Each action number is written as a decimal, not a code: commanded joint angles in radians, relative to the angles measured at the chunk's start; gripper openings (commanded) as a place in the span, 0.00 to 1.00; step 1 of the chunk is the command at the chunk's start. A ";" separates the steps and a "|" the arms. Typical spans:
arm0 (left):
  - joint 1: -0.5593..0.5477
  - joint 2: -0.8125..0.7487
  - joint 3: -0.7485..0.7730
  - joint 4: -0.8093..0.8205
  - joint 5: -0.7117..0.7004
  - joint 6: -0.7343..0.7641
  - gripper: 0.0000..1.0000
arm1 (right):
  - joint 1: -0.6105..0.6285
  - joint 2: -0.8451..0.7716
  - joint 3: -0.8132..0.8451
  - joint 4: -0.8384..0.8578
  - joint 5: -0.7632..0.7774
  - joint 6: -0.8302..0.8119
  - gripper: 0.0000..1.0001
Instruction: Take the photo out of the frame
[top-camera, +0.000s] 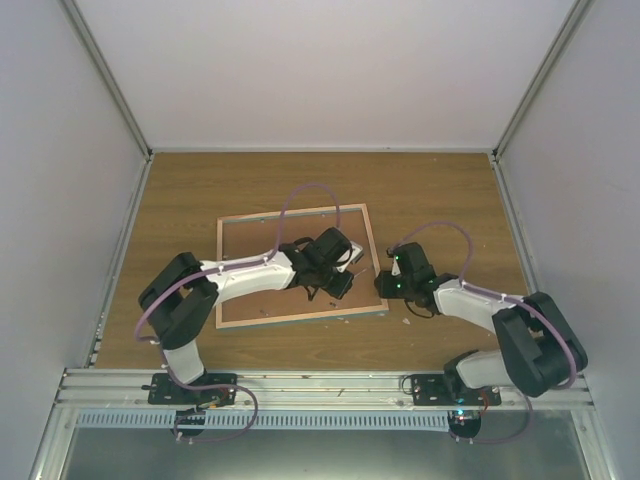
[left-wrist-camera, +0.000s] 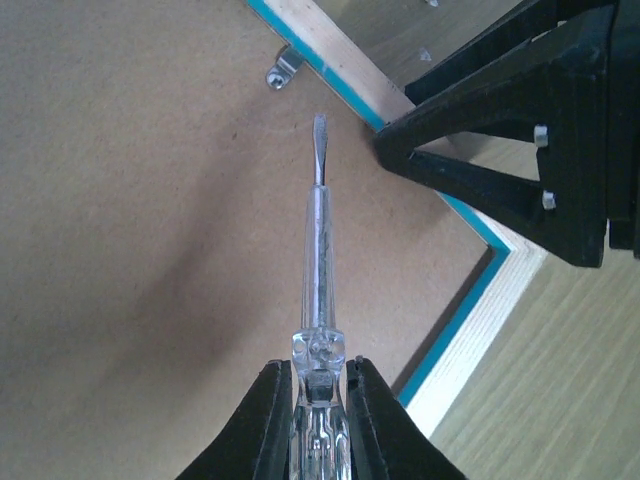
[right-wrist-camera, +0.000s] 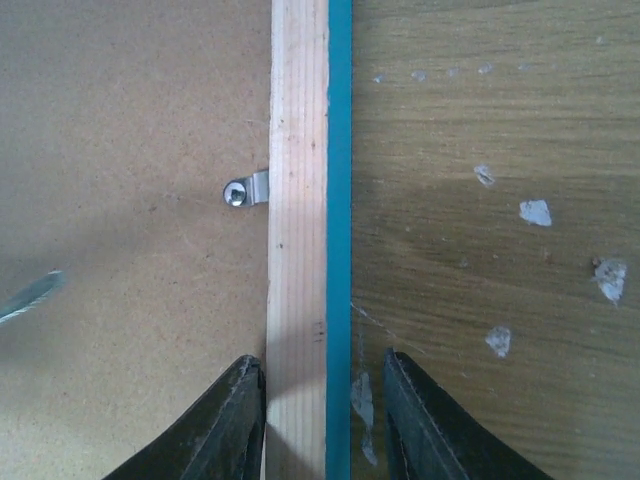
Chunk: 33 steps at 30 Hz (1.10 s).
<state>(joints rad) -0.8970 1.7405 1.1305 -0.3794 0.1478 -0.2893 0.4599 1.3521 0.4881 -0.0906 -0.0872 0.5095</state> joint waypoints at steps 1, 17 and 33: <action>-0.008 0.059 0.069 0.026 0.012 0.035 0.00 | 0.007 0.039 0.025 0.046 0.019 -0.018 0.33; -0.008 0.212 0.181 -0.009 0.024 0.044 0.00 | 0.008 0.050 0.000 0.072 -0.026 -0.016 0.14; -0.003 0.244 0.207 -0.037 -0.081 -0.028 0.00 | 0.008 0.058 -0.007 0.080 -0.046 -0.011 0.10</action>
<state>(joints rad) -0.8974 1.9732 1.3270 -0.4118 0.1249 -0.2802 0.4606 1.3899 0.4988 -0.0299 -0.0898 0.5053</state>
